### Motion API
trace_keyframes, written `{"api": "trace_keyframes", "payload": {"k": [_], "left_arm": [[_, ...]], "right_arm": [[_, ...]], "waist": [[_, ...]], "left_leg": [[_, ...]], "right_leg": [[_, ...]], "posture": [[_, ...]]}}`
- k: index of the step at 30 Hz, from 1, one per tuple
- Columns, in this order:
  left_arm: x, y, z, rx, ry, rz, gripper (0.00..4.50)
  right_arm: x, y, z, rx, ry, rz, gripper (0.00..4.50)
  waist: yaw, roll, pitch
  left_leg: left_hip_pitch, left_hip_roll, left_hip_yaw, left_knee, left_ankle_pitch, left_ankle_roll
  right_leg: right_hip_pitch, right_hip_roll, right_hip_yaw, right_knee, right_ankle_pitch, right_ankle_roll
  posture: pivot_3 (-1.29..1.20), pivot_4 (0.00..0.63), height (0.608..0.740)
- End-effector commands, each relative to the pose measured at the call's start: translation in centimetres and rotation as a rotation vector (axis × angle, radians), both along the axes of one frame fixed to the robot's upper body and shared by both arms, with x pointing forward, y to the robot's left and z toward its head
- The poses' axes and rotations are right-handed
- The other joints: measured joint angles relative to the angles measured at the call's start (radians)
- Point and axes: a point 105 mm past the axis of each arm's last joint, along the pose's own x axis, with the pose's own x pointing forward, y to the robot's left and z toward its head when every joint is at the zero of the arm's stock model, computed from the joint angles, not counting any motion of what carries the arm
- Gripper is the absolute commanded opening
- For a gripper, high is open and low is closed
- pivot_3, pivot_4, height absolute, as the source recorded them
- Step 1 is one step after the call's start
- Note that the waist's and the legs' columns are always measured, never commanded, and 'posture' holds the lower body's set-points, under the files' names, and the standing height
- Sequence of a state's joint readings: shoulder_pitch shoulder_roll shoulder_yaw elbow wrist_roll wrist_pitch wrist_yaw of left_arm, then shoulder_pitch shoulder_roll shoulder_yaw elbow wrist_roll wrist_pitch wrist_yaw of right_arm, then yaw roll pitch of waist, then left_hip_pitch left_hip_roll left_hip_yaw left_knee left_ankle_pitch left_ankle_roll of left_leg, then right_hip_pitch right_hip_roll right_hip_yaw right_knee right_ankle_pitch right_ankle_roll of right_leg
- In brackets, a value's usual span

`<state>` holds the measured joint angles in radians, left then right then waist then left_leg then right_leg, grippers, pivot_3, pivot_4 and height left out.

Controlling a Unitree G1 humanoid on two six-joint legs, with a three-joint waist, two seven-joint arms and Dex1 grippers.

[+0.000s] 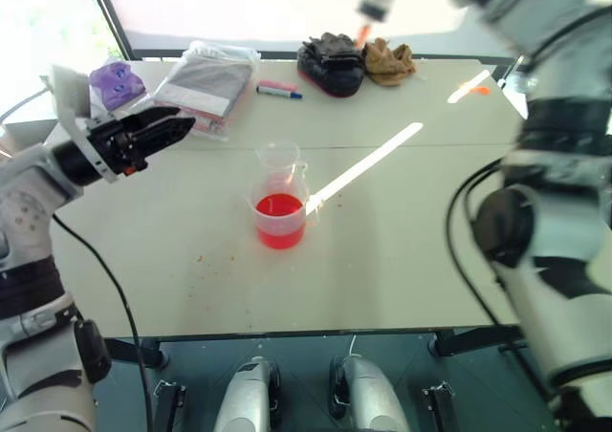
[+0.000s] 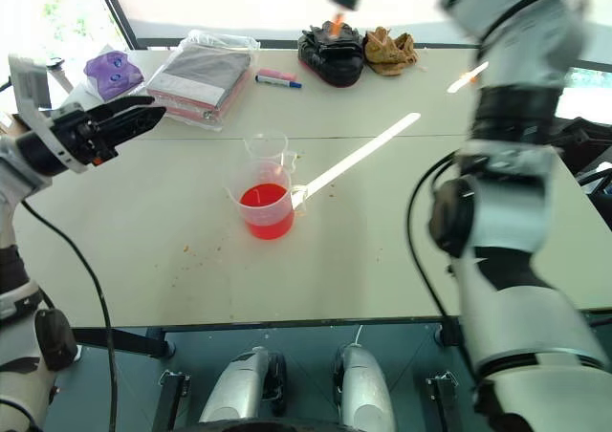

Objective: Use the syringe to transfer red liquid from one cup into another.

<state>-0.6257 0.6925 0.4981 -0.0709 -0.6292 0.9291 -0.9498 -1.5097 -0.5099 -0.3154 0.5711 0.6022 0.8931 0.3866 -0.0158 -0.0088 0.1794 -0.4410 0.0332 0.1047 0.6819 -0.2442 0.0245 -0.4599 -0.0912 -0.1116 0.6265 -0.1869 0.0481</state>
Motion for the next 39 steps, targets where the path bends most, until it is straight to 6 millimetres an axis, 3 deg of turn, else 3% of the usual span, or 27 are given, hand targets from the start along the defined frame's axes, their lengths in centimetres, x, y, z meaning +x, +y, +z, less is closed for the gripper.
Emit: {"api": "trace_keyframes", "payload": {"k": [1,6,14,20,21,26,30,34,37,39], "left_arm": [[-1.9,-1.2,0.8,0.001,-0.055,-0.021,2.58],[-2.3,-2.8,-0.7,0.029,-0.046,0.006,2.58],[-4.8,-5.3,-2.7,-0.003,0.040,-0.094,2.58],[-5.6,-5.9,-4.8,0.065,0.102,-0.094,2.58],[-5.5,-5.9,-4.7,0.057,0.101,-0.091,2.58],[-5.5,-6.0,-4.8,0.058,0.108,-0.087,2.58],[-5.4,-5.9,-4.9,0.053,0.118,-0.081,2.58],[-5.5,-5.6,-5.2,0.052,0.129,-0.065,2.58],[-5.5,-4.9,-5.2,0.035,0.135,-0.031,2.58],[-5.3,-4.2,-5.3,0.021,0.141,0.008,2.58]], "right_arm": [[1.4,-2.4,-8.1,-0.226,0.461,-0.023,1.47],[0.4,-3.8,-15.5,-0.351,0.760,0.060,1.47],[-0.1,-3.0,-23.8,-0.426,0.959,0.142,1.47],[0.5,-3.3,-27.3,-0.447,0.999,0.099,1.47],[0.5,-3.2,-27.7,-0.450,1.002,0.097,1.97],[0.7,-2.8,-27.8,-0.437,1.003,0.103,4.47],[0.9,-3.4,-27.5,-0.459,0.982,0.073,4.47],[0.8,-4.8,-25.2,-0.532,0.877,0.071,4.47],[-0.3,-4.6,-20.7,-0.514,0.713,0.155,4.47],[-2.0,-3.8,-16.7,-0.375,0.580,0.255,4.47]], "waist": [[-0.005,0.000,0.000],[-0.007,0.002,0.001],[-0.002,0.002,0.001],[0.004,0.002,0.001],[0.004,0.001,0.000],[0.002,0.001,0.000],[0.001,0.001,0.000],[0.005,0.002,0.001],[0.006,0.003,0.001],[0.004,0.003,0.002]], "left_leg": [[0.001,0.000,0.000,0.000,0.000,0.000],[0.001,0.000,0.002,0.000,0.000,0.001],[0.000,0.000,0.002,0.001,0.000,0.000],[0.000,0.000,0.002,0.001,0.001,0.000],[0.000,0.000,0.001,0.001,0.001,0.000],[0.000,0.000,0.001,0.001,0.001,0.000],[0.000,0.000,0.001,0.001,0.001,0.000],[0.000,0.000,0.001,0.001,0.000,0.000],[-0.001,0.000,0.000,0.001,0.000,0.000],[-0.001,0.000,0.000,0.001,0.000,0.000]], "right_leg": [[0.001,0.000,0.000,0.000,0.000,0.000],[-0.001,0.000,0.001,0.003,0.000,0.000],[-0.002,0.002,0.001,0.004,0.001,0.002],[-0.002,0.002,0.001,0.003,0.001,0.002],[-0.001,0.002,0.000,0.003,0.001,0.002],[0.000,0.003,0.001,0.002,0.001,0.001],[0.000,0.003,0.000,0.002,0.001,0.001],[-0.001,0.003,0.001,0.002,0.001,0.002],[-0.002,0.002,0.000,0.002,0.000,0.002],[-0.002,0.002,0.001,0.002,0.000,0.002]], "posture": [[0.00,0.150,0.740],[0.00,0.150,0.740],[0.00,0.150,0.740],[0.00,0.150,0.740],[0.00,0.150,0.740],[0.00,0.150,0.740],[0.00,0.150,0.740],[0.00,0.150,0.740],[0.00,0.150,0.740],[0.00,0.150,0.740]]}}
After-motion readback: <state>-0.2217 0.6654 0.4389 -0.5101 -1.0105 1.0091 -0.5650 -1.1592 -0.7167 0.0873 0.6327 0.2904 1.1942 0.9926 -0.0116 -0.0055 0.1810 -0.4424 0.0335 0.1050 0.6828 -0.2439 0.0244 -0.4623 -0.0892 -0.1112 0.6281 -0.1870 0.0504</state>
